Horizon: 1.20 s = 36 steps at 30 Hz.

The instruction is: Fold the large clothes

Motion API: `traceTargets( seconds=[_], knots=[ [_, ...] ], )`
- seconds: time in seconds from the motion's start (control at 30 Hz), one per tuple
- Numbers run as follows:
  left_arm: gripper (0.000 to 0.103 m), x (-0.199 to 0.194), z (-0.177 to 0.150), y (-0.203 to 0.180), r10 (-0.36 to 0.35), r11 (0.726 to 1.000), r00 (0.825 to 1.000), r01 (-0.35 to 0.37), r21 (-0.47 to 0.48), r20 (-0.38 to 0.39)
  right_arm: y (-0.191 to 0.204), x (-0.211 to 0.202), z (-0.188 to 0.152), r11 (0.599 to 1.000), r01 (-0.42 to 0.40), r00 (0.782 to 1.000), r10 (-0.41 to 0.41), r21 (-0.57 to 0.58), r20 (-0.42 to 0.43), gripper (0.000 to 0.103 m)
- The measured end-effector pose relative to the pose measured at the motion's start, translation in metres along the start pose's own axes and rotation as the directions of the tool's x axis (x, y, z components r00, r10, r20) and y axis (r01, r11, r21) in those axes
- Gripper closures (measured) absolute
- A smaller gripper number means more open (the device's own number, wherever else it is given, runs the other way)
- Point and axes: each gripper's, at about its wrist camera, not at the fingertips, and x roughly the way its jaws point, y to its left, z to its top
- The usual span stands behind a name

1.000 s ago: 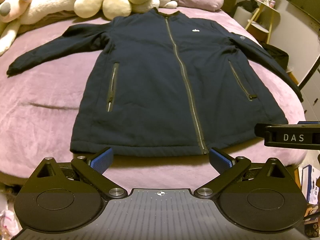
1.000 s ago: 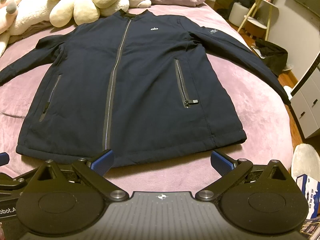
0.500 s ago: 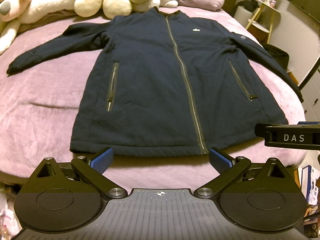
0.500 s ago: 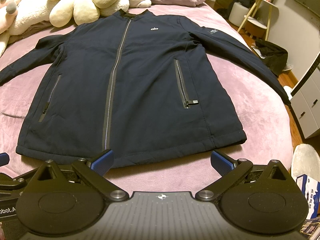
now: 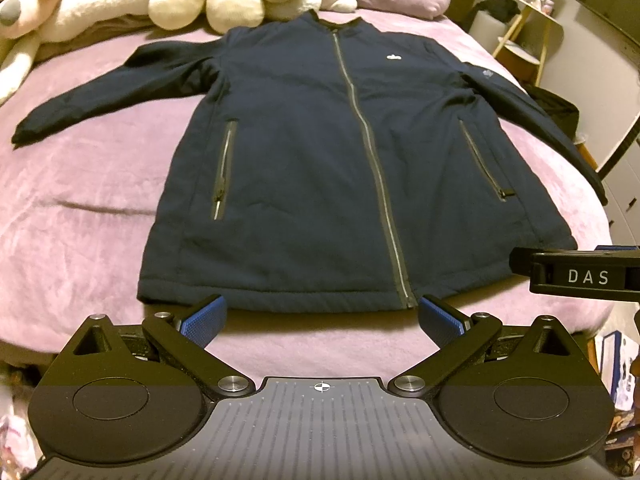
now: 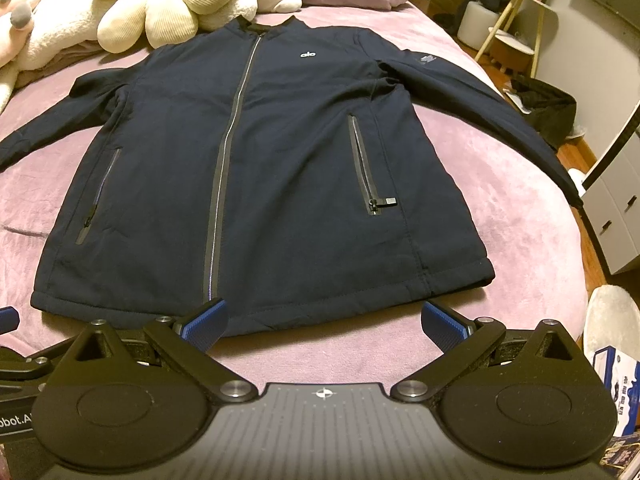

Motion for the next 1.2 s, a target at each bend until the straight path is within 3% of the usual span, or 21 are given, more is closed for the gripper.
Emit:
traceTargets(
  seconds=[1.0, 1.13, 1.2],
  knots=[
    [0.0, 0.015, 0.006, 0.002, -0.014, 1.0, 0.999, 0.013, -0.026, -0.047, -0.002, 0.014, 0.0, 1.0, -0.009, 1.0, 0.01, 0.009, -0.03, 0.0],
    [0.0, 0.024, 0.012, 0.004, -0.018, 1.0, 0.999, 0.017, -0.026, -0.044, -0.008, 0.018, 0.001, 0.998, -0.059, 0.998, 0.059, 0.027, -0.008, 0.0],
    [0.0, 0.031, 0.018, 0.006, -0.004, 1.0, 0.999, 0.003, -0.027, -0.039, -0.015, 0.019, 0.001, 0.991, -0.121, 0.991, 0.118, 0.051, 0.058, 0.0]
  ],
)
